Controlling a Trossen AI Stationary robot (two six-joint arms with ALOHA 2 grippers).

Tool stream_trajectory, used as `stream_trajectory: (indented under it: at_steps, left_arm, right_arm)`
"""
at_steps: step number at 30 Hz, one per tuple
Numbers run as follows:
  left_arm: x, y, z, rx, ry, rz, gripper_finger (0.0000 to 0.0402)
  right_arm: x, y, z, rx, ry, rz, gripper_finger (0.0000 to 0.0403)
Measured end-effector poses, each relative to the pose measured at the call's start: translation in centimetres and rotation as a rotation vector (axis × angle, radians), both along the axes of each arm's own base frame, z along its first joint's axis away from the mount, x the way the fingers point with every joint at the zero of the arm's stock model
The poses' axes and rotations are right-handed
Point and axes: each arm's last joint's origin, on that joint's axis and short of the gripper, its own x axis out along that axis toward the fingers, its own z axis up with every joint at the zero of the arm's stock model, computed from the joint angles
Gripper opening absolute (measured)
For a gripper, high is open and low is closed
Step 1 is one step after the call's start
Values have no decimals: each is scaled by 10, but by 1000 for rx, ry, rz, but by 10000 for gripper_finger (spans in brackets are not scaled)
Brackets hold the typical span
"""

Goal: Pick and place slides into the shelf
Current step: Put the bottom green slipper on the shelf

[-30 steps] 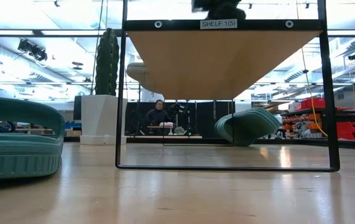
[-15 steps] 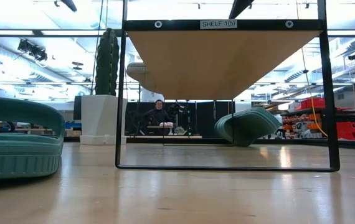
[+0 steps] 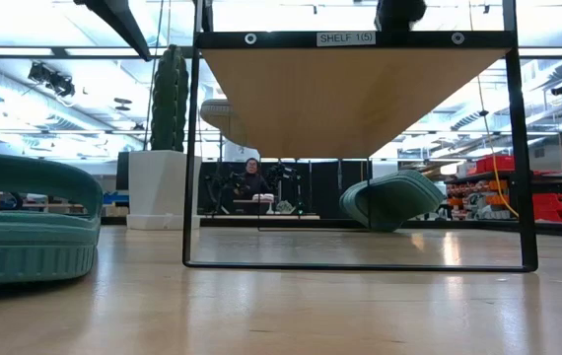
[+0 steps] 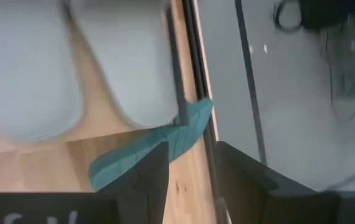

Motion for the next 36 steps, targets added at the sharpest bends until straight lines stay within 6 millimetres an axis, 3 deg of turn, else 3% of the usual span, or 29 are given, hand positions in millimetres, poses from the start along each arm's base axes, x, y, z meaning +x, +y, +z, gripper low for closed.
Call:
stream_trajectory:
  at_steps: [7, 14, 19, 29, 36]
  left_arm:
    - [3, 0, -2, 19, -6, 3, 366]
    - [3, 1, -2, 26, -13, 6, 366]
    - [3, 1, -2, 31, -15, 6, 366]
    - [3, 3, -1, 69, -39, 18, 366]
    - [4, 4, 0, 85, -47, 22, 366]
  right_arm:
    - [-7, -45, -47, 233, -88, -177, 126]
    - [-16, -67, -65, 461, -234, -377, 109]
    - [-19, -75, -63, 576, -333, -459, 105]
    - [-14, -75, -61, 608, -398, -517, 101]
    - [-11, -68, -76, 636, -357, -535, 99]
